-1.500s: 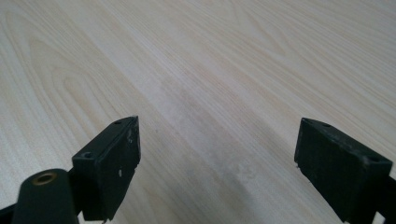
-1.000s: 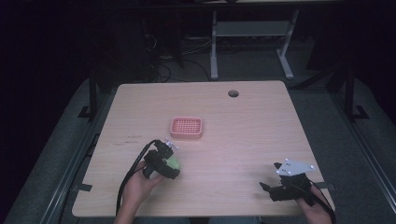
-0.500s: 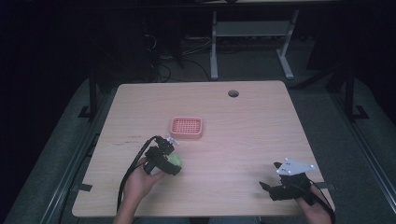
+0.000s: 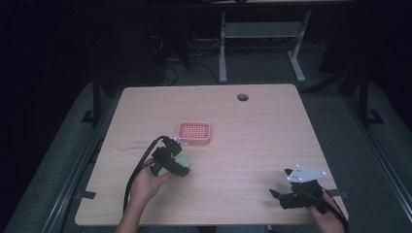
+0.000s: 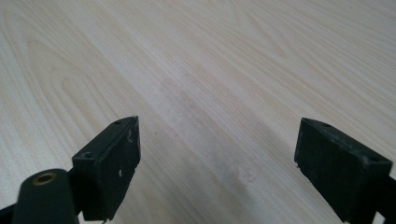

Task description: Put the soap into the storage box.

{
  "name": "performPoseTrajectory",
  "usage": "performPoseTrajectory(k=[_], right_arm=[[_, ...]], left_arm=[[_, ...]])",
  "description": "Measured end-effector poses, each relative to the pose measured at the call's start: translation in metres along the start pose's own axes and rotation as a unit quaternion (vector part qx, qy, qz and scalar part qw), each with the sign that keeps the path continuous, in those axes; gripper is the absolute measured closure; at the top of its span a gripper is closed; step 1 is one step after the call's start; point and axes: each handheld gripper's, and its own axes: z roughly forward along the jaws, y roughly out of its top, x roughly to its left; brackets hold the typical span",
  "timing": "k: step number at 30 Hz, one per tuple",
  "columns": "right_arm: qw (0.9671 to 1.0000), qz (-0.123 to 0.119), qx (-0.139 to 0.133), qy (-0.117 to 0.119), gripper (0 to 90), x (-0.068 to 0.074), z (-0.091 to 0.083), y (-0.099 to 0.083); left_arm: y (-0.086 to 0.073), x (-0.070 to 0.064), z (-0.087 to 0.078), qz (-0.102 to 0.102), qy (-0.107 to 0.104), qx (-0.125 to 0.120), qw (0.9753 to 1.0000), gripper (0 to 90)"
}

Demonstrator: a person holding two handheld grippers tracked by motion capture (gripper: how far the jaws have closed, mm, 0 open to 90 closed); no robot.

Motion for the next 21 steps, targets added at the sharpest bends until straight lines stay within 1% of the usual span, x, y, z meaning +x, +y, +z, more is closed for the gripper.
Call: performPoseTrajectory(k=[2, 6, 7, 9, 10, 12, 14, 15, 16, 19, 20, 21], right_arm=[[1.0000, 0.000, 0.000, -0.001, 13.8, 0.000, 0.000, 0.000], [1.0000, 0.001, 0.000, -0.001, 13.8, 0.001, 0.000, 0.000], [1.0000, 0.000, 0.000, -0.001, 13.8, 0.001, 0.000, 0.000], [1.0000, 0.000, 0.000, -0.001, 13.8, 0.001, 0.000, 0.000], [1.0000, 0.001, 0.000, -0.001, 13.8, 0.001, 0.000, 0.000], [1.0000, 0.003, 0.000, -0.001, 13.8, 0.001, 0.000, 0.000], [1.0000, 0.006, -0.002, 0.000, 13.8, 0.001, -0.001, 0.000], [1.0000, 0.003, -0.002, 0.000, 13.8, 0.001, -0.001, 0.000], [1.0000, 0.004, -0.002, 0.000, 13.8, 0.001, -0.001, 0.001], [1.0000, 0.004, -0.006, 0.001, 13.8, 0.002, -0.002, 0.001], [1.0000, 0.001, -0.005, 0.000, 13.8, 0.002, -0.002, 0.001], [1.0000, 0.002, -0.006, 0.000, 13.8, 0.002, -0.002, 0.001]], left_arm=[[0.001, 0.000, 0.000, 0.002, -0.001, 0.001, 1.0000, 26.5], [0.003, 0.002, 0.000, -0.003, -0.001, -0.004, 1.0000, 26.5], [0.003, 0.004, -0.001, 0.001, -0.001, 0.000, 1.0000, 26.5], [0.005, 0.006, -0.002, -0.004, -0.003, -0.004, 1.0000, 26.5], [0.006, 0.008, -0.003, 0.000, -0.004, 0.000, 1.0000, 26.5], [0.007, 0.010, -0.003, -0.007, -0.005, -0.003, 1.0000, 26.5], [0.009, 0.011, -0.004, -0.006, -0.006, -0.004, 1.0000, 26.5], [0.010, 0.012, -0.005, -0.005, -0.007, -0.004, 1.0000, 26.5], [0.010, 0.012, -0.005, -0.008, -0.007, -0.005, 0.9999, 26.5], [0.015, 0.013, -0.006, -0.006, -0.004, -0.003, 1.0000, 26.5], [0.016, 0.013, -0.006, -0.011, -0.006, -0.005, 0.9999, 26.5], [0.018, 0.014, -0.006, -0.007, -0.005, -0.003, 1.0000, 26.5]])
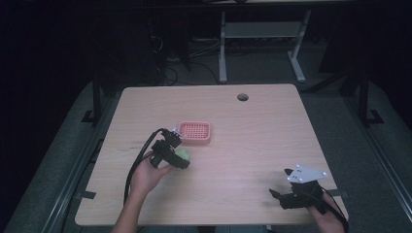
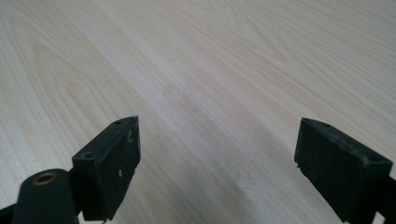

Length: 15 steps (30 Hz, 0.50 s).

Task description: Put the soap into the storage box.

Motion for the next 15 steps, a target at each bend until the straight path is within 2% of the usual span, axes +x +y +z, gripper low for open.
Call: performPoseTrajectory(k=[8, 9, 15], right_arm=[[1.0000, 0.002, -0.003, 0.000, 13.8, 0.000, -0.001, 0.000], [1.0000, 0.003, -0.004, 0.000, 13.8, 0.000, -0.001, 0.000], [1.0000, 0.003, -0.005, 0.001, 13.8, 0.000, -0.001, 0.001]], left_arm=[[0.019, 0.001, 0.003, 0.005, 0.005, 0.005, 1.0000, 26.5], [0.022, 0.001, 0.003, 0.010, 0.007, 0.009, 0.9999, 26.5], [0.033, 0.003, 0.004, 0.007, 0.005, 0.005, 0.9999, 26.5]])
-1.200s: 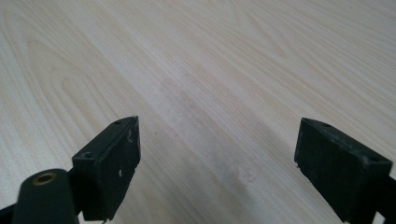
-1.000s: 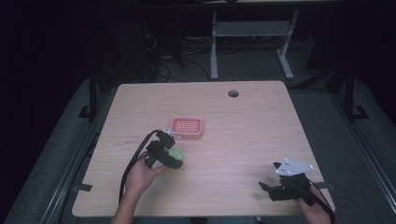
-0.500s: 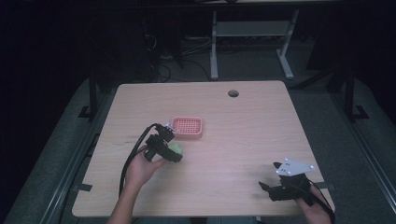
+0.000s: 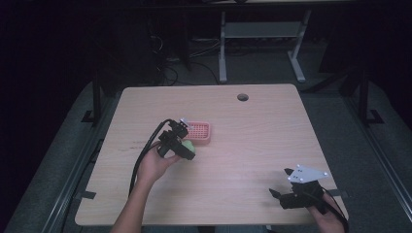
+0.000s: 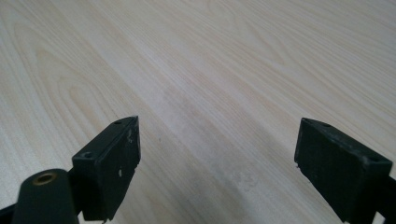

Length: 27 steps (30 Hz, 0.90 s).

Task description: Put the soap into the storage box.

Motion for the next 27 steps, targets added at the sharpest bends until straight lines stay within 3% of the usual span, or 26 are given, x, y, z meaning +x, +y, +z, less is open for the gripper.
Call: performPoseTrajectory(k=[6, 18, 27], right_arm=[[1.0000, 0.003, -0.002, 0.001, 13.8, 0.000, 0.000, 0.000], [1.0000, 0.002, -0.004, -0.001, 13.8, 0.001, -0.001, 0.000], [1.0000, 0.002, -0.005, -0.001, 13.8, 0.000, -0.002, 0.000]], left_arm=[[0.009, 0.006, 0.001, -0.007, -0.003, -0.005, 1.0000, 26.4], [0.026, 0.017, 0.004, -0.009, 0.006, 0.008, 0.9999, 26.5], [0.040, 0.019, 0.007, -0.011, 0.006, 0.008, 0.9999, 26.5]])
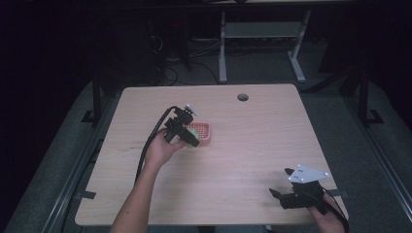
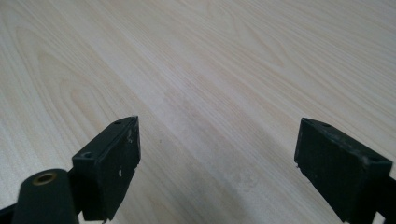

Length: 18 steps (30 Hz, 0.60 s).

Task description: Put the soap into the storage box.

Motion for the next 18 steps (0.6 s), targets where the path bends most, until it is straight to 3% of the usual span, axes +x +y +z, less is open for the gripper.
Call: performPoseTrajectory(k=[12, 18], right_arm=[[1.0000, 0.001, 0.001, 0.001, 13.8, 0.000, 0.000, 0.000], [1.0000, 0.001, -0.001, 0.001, 13.8, 0.000, 0.000, 0.000]], left_arm=[[0.019, 0.008, 0.001, -0.010, 0.004, -0.004, 0.9999, 26.4], [0.029, 0.011, 0.001, -0.004, 0.006, -0.001, 1.0000, 26.4]])
